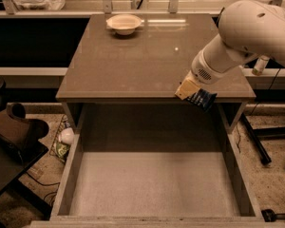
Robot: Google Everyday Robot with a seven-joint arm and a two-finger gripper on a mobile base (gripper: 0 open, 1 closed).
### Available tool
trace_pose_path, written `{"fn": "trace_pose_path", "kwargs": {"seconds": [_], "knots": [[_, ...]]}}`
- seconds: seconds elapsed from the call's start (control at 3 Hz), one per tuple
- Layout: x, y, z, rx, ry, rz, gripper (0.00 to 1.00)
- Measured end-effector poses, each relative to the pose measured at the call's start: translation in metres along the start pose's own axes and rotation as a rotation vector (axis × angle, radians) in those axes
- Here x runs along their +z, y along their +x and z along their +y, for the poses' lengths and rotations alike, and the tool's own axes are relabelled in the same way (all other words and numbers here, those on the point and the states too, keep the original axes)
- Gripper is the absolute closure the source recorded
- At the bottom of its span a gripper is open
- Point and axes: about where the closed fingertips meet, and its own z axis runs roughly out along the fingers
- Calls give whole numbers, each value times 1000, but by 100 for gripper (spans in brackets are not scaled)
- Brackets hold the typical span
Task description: Pick rxbar blueberry from top drawer and place on counter
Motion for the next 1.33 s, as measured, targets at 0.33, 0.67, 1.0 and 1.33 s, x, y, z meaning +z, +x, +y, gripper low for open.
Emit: {"fn": "trace_pose_path", "kwargs": {"seconds": [0.33, 0.67, 1.0, 1.33], "knots": [[0, 0, 0, 0, 0, 0, 31], [0, -1, 1, -1, -1, 0, 0], [-2, 5, 4, 10, -6, 0, 0], [-23, 45, 27, 73, -31, 1, 0]]}}
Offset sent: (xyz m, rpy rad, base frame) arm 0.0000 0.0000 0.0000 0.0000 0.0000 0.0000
